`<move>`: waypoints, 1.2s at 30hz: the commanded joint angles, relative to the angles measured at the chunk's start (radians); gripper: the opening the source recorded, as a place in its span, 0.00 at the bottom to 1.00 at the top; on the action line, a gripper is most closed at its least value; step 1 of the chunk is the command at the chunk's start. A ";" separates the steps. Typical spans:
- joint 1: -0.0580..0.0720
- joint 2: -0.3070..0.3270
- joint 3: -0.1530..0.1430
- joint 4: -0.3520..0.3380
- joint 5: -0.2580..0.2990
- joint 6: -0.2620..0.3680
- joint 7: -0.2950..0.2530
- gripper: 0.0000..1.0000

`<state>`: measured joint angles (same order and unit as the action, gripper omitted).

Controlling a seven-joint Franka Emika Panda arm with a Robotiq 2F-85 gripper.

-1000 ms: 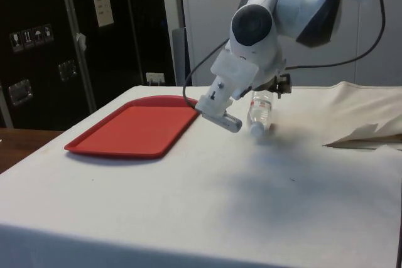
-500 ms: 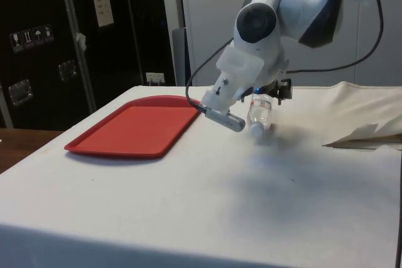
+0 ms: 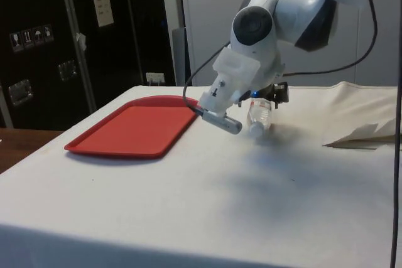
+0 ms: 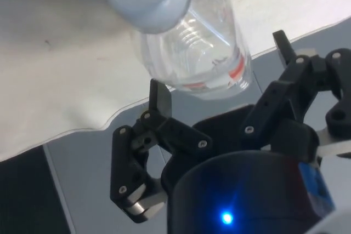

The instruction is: Place the bottle upright on the tray.

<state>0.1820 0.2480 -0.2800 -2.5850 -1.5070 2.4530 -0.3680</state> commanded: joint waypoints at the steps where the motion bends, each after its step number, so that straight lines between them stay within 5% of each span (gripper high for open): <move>1: -0.004 0.010 -0.001 0.005 -0.004 0.016 -0.007 1.00; 36: 0.003 0.069 0.020 0.022 0.011 0.012 -0.020 1.00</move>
<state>0.1840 0.3150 -0.2610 -2.5660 -1.4990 2.4680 -0.3870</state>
